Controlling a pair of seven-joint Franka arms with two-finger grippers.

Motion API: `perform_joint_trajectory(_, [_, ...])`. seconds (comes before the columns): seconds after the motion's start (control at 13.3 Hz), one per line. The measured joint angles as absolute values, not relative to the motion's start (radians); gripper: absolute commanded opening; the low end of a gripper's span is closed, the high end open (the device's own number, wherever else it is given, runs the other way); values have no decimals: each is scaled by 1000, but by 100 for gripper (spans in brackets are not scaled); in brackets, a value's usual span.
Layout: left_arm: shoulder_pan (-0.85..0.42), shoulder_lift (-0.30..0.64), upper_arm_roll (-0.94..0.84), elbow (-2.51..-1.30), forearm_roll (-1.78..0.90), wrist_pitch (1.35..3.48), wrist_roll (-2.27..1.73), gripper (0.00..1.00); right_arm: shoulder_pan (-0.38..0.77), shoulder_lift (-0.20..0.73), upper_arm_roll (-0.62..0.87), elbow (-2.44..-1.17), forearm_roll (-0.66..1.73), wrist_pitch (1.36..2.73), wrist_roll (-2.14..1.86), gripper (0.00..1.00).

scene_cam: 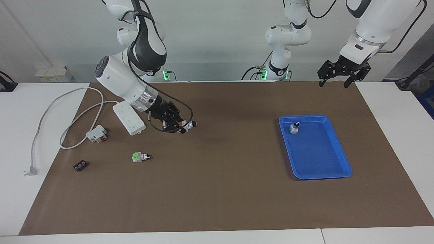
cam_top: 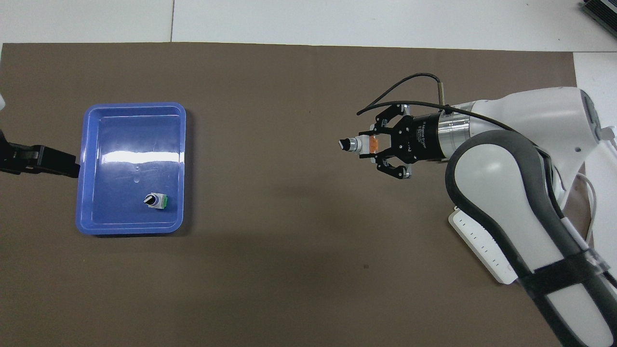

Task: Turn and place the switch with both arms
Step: 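Lift the switch with the right gripper while the left gripper reaches over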

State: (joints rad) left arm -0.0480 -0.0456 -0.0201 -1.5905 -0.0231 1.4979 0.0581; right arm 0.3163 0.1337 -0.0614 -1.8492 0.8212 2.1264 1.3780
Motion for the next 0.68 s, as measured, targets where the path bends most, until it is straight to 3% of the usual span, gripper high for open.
perform_joint_trajectory(0.3, [-52,-76,-33,-1672,-36,1544,58,99,398,134,-31,-1768,869,2133,1539,0])
perform_joint_trajectory(0.68, [-56,-95,-34,-1711,-304,1604,-79,99,519,135,-5,-1718,873,2266,1700,0])
